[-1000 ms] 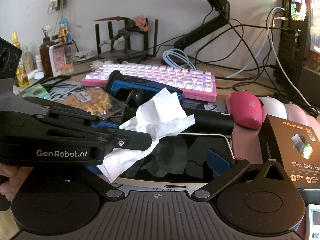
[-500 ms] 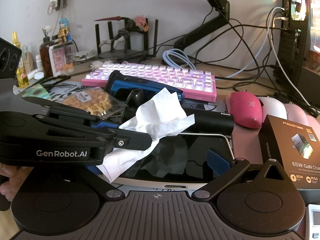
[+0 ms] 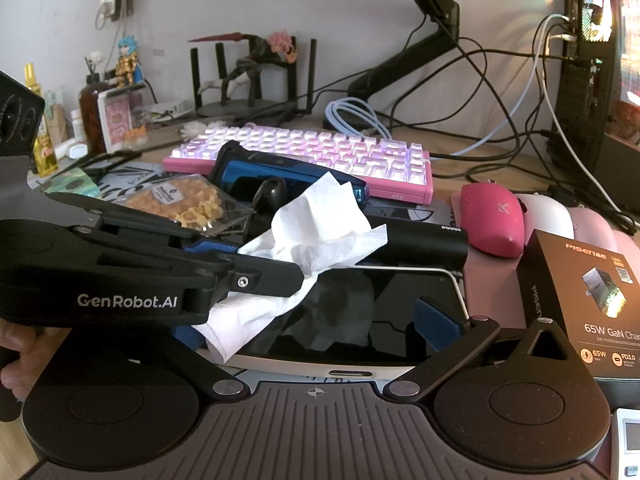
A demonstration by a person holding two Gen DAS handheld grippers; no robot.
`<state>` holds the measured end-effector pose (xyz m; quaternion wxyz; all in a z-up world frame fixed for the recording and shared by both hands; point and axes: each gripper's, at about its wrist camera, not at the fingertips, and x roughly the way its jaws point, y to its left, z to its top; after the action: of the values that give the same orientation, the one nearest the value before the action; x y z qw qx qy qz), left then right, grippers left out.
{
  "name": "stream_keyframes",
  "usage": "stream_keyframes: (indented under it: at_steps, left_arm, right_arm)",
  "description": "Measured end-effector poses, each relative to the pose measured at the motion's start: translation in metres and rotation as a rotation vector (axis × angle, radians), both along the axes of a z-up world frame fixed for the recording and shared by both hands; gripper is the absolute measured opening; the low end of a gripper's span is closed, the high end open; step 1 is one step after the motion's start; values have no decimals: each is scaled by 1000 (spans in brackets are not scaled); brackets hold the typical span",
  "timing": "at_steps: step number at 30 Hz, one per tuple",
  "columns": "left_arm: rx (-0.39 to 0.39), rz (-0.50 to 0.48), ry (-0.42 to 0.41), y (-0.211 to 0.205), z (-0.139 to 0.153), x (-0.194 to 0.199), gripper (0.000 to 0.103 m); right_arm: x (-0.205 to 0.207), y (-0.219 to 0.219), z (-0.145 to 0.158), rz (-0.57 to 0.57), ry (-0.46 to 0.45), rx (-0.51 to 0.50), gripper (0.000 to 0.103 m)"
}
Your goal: Clean container
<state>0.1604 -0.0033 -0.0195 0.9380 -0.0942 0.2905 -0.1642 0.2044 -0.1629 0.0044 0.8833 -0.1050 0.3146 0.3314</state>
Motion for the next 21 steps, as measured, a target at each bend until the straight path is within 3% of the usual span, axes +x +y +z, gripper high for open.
stream_keyframes:
  at_steps: [21]
  left_arm:
    - [0,13,0,-2,1,0,16]
  right_arm:
    - [0,0,0,0,0,0,103]
